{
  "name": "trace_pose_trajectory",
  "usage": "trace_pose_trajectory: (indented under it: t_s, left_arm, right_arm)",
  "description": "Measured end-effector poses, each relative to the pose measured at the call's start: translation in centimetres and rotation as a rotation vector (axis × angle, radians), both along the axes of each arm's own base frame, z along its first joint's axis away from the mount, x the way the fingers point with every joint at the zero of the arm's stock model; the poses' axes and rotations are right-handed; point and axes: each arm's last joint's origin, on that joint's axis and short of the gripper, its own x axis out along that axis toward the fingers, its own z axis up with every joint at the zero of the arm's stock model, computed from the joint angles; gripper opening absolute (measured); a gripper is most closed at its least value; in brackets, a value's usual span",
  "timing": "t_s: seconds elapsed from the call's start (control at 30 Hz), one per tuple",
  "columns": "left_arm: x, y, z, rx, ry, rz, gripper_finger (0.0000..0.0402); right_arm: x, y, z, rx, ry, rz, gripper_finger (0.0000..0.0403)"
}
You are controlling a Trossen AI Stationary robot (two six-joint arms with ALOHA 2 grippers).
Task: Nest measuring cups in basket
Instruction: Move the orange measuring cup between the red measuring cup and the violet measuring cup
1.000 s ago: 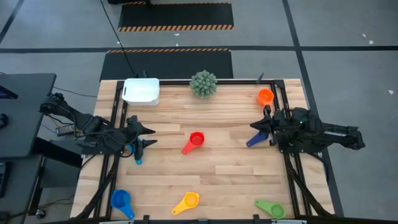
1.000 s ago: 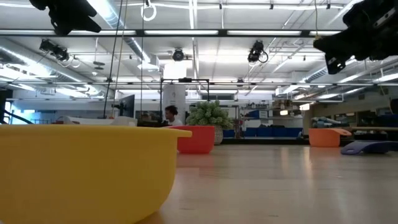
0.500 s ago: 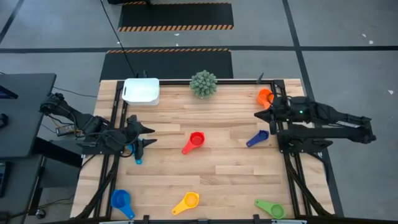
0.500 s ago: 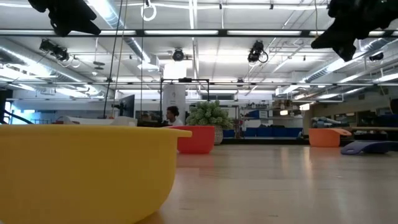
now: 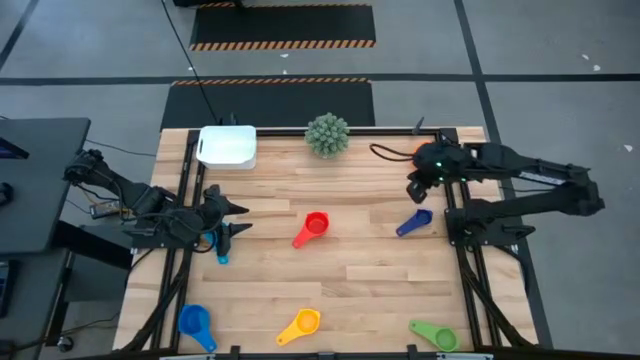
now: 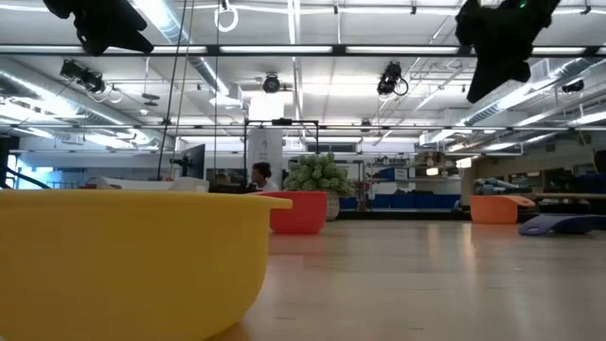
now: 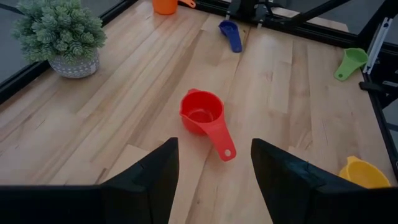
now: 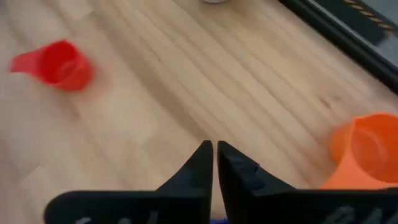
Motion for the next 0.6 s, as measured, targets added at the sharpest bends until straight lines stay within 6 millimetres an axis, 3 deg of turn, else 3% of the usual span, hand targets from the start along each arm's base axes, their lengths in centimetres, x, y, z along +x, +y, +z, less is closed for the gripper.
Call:
trace_pose_trajectory:
  t_s: [0.3, 0.47, 0.6]
  left_arm:
    - [0.0, 0.0, 0.0, -0.002, -0.002, 0.000, 0.0206]
    - [0.0, 0.0, 0.0, -0.010, -0.007, 0.003, 0.0206]
    - [0.0, 0.0, 0.0, -0.010, -0.007, 0.003, 0.0206]
  right_arm:
    - [2.0, -2.6, -2.2, 0.034, 0.159, -0.118, 0.0109]
    - [2.2, -4.7, -3.6, 0.099, 0.231, -0.320, 0.0148]
    - [2.3, -6.6, -4.9, 0.139, 0.290, -0.433, 0.0156]
